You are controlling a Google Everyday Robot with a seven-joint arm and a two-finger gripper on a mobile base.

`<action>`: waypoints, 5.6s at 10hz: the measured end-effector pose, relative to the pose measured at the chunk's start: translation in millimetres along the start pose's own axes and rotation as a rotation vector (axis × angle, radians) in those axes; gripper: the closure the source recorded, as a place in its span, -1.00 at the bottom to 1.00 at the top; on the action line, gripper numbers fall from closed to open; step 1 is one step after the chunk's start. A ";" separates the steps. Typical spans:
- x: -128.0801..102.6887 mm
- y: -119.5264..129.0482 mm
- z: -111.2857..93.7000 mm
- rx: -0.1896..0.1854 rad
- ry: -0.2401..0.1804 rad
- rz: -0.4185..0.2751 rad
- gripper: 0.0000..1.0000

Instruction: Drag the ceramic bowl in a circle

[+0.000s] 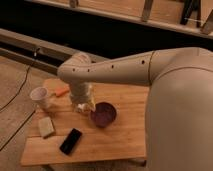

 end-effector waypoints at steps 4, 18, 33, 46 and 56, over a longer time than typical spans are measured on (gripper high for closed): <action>0.0 0.0 0.0 0.000 0.000 0.000 -0.30; -1.8 -6.5 -1.4 0.013 -0.008 0.005 -0.30; -6.8 -144.0 29.3 -0.186 -0.237 0.140 -0.30; -16.3 -172.2 107.6 -0.050 -0.013 0.131 -0.30; -26.3 -148.7 131.6 -0.100 0.031 0.117 -0.30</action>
